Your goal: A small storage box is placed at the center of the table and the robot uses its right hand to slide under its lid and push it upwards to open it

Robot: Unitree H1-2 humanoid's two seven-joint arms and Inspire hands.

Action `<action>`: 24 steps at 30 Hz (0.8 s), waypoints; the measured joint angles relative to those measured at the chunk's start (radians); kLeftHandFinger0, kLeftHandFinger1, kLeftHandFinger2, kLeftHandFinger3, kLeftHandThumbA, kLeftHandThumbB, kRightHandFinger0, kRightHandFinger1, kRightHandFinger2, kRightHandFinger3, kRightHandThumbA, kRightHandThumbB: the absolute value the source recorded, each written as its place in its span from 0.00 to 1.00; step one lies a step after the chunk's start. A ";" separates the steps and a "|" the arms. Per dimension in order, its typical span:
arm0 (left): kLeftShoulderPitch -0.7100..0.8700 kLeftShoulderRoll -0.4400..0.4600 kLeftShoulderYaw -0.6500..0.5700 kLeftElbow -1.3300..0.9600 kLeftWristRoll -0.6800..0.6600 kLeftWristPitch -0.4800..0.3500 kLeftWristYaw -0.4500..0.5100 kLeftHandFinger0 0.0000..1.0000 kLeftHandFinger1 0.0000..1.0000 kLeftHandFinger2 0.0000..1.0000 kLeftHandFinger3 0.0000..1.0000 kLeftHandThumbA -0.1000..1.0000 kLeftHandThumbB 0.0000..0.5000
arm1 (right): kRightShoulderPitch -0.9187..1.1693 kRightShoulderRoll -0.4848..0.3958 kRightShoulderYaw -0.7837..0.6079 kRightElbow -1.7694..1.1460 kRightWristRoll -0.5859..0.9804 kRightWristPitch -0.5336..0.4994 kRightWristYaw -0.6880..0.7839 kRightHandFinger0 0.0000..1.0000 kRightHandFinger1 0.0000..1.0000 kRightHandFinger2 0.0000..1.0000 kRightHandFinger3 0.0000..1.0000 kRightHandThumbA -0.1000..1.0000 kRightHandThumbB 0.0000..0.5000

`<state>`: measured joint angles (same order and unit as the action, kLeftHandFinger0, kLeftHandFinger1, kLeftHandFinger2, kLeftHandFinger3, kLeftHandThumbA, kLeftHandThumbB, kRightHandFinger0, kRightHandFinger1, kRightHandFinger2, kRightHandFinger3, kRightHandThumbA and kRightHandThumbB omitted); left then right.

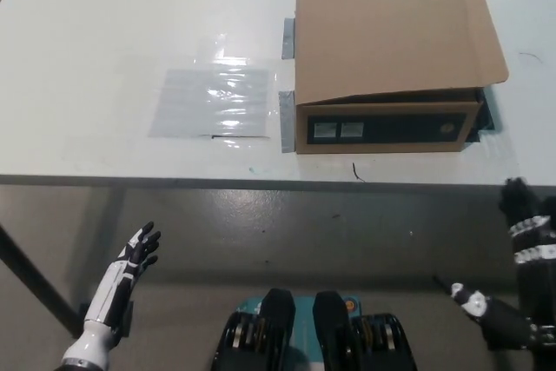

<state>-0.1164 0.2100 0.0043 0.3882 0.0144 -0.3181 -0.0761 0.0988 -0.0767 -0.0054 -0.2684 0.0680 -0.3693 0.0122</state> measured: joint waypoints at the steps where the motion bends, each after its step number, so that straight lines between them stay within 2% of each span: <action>1: 0.000 0.000 0.000 -0.002 0.000 -0.001 -0.003 1.00 1.00 1.00 1.00 1.00 1.00 | -0.003 -0.005 -0.002 -0.029 0.021 0.004 0.000 1.00 1.00 1.00 1.00 1.00 0.59; 6: 0.001 -0.001 0.000 -0.001 -0.010 -0.008 -0.018 1.00 1.00 1.00 1.00 1.00 1.00 | -0.052 -0.041 -0.034 -0.074 0.097 0.028 -0.001 1.00 1.00 1.00 1.00 1.00 0.52; 11: 0.003 -0.002 0.000 -0.002 -0.019 -0.009 -0.029 1.00 1.00 1.00 1.00 1.00 1.00 | -0.171 -0.067 -0.087 -0.043 0.209 0.069 -0.003 1.00 1.00 1.00 1.00 1.00 0.50; 14: 0.004 -0.002 0.000 -0.003 -0.021 -0.011 -0.032 1.00 1.00 1.00 1.00 1.00 1.00 | -0.239 -0.067 -0.116 0.008 0.267 0.097 -0.004 1.00 1.00 1.00 1.00 1.00 0.57; 24: 0.004 -0.002 0.000 0.003 -0.021 -0.018 -0.038 1.00 1.00 1.00 1.00 1.00 1.00 | -0.347 -0.049 -0.171 0.188 0.456 0.171 0.010 1.00 1.00 1.00 1.00 1.00 0.70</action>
<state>-0.1119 0.2080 0.0040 0.3911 -0.0062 -0.3363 -0.1142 -0.2482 -0.1253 -0.1769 -0.0806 0.5235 -0.1984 0.0217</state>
